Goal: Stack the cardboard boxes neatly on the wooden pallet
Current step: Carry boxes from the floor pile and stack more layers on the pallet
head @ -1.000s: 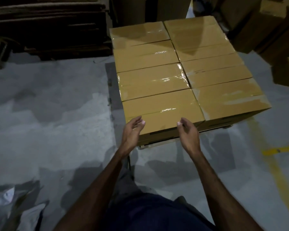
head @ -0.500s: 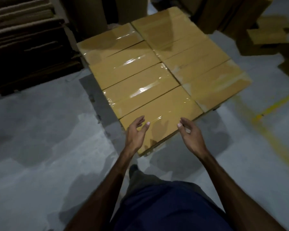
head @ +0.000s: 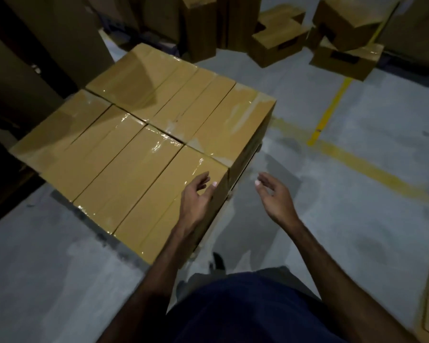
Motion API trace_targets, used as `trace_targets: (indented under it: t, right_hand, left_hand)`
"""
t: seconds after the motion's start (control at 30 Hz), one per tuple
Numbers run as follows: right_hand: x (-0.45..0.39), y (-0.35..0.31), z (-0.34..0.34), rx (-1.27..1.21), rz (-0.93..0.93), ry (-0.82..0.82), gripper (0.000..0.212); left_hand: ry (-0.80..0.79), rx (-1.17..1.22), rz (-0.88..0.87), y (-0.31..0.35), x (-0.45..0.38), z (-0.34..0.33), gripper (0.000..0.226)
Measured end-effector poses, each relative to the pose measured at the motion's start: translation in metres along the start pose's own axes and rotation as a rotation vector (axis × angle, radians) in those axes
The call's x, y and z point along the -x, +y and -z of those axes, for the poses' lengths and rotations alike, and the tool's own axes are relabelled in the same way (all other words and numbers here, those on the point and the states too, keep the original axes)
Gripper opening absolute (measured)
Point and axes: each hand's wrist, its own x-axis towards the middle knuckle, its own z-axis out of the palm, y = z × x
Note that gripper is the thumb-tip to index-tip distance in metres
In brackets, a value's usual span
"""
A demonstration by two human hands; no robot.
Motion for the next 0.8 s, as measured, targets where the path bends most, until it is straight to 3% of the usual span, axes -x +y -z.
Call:
trace_targets:
  t: [0.2,0.43,0.8]
  right_hand:
    - [-0.052,0.049,0.123,-0.002,0.001,0.019,0.047]
    - [-0.123,0.065,0.216,-0.049,-0.007,0.032,0.048]
    - [-0.294,0.094,0.338,-0.054,-0.136,0.154,0.050]
  left_hand:
    - [-0.044,0.000,0.064,0.056,-0.017,-0.123,0.052]
    - [-0.088,-0.130,-0.017,0.124,-0.062,-0.231,0.064]
    - [-0.291,-0.192,-0.065,0.196,-0.252,-0.394,0.055]
